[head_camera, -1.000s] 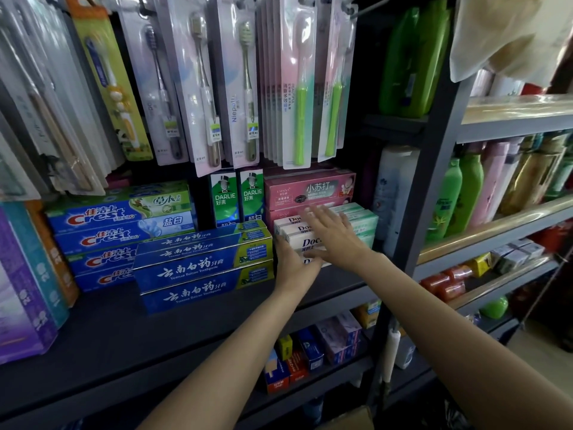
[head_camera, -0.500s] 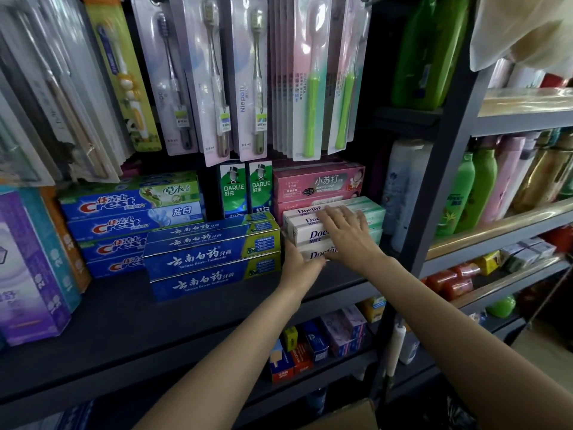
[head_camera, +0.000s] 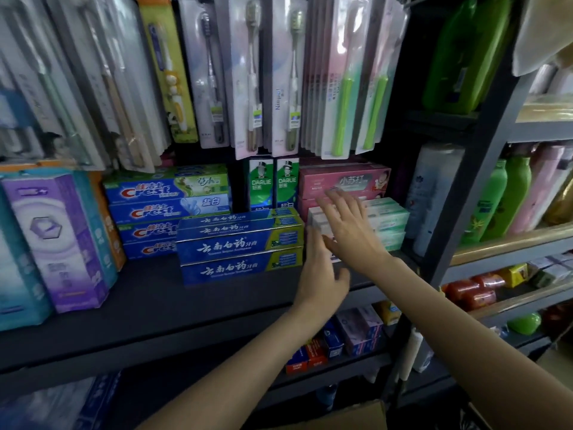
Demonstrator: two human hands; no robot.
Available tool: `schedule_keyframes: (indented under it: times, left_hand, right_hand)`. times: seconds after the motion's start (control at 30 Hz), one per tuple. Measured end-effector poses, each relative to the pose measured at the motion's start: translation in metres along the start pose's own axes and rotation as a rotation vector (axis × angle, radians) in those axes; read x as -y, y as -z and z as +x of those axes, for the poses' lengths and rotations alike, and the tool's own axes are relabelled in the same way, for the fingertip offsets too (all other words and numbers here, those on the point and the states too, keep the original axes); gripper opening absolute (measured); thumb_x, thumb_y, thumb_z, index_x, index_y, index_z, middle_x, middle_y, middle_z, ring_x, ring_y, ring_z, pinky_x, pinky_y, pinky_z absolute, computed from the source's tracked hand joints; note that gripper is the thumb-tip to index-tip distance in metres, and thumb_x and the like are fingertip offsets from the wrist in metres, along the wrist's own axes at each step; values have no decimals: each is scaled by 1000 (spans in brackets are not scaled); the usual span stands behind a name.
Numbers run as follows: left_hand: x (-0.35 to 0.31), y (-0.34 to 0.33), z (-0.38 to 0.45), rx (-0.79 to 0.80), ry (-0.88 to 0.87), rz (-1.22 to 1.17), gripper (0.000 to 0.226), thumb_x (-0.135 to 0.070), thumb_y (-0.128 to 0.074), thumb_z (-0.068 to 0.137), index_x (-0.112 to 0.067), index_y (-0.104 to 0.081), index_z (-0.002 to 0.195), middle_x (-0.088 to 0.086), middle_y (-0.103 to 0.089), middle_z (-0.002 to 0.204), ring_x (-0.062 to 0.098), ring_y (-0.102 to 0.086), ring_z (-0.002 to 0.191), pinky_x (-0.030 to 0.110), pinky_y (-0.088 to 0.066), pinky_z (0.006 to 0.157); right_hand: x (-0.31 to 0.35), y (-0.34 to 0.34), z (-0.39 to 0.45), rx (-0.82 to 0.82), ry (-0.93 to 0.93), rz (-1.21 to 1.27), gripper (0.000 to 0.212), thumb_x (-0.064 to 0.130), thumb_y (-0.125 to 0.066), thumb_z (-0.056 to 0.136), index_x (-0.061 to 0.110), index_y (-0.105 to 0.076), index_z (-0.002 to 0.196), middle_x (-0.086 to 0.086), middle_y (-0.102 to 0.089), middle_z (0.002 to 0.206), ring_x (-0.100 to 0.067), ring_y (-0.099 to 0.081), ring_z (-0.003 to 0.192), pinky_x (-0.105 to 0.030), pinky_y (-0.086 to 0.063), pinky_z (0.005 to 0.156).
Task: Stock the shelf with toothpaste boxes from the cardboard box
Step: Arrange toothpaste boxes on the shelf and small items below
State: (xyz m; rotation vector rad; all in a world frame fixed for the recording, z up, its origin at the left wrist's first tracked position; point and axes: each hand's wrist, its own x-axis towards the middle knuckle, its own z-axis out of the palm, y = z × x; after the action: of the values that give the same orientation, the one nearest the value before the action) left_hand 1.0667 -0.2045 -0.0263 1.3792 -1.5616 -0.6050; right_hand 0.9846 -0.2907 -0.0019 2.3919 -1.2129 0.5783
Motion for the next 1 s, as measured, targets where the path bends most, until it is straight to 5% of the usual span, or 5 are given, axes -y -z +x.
schedule_keyframes:
  times: [0.17,0.4,0.53,0.7,1.0]
  left_hand:
    - [7,76,-24,-298,-233,163,70,-1,-52,83,-8,-21,145,4,-21,152,8,-20,140,11,-20,111]
    - [52,215,-95,-654,-122,389,64,0,-43,71,1,-37,134,14,-38,140,14,-27,131,5,-12,108]
    - [76,268,-140,-681,22,420,61,5,-48,79,1,-32,137,15,-35,141,26,-33,133,11,-19,105]
    - [92,311,-176,-674,241,307,57,4,-47,88,-4,-28,141,11,-35,142,25,-37,131,26,-33,103]
    - [118,336,-209,-590,338,459,50,1,-45,90,-8,-35,138,9,-39,140,24,-40,127,28,-33,100]
  right_hand:
    - [83,28,34,-363,166,348,46,1,-52,76,-1,-51,122,-21,-51,125,-32,-43,115,-41,-37,100]
    - [226,48,48,-383,377,601,39,2,-41,78,2,-49,116,-20,-54,113,-32,-49,98,-37,-40,87]
    - [292,51,41,-202,325,613,43,9,-60,81,-5,-49,120,-21,-53,115,-38,-54,102,-43,-47,89]
    - [330,47,29,157,127,707,63,26,-58,91,-1,-28,140,-18,-36,137,-32,-33,129,-30,-24,105]
    - [377,40,9,-15,302,682,31,10,-63,84,0,-54,112,-17,-52,111,-33,-50,106,-41,-49,82]
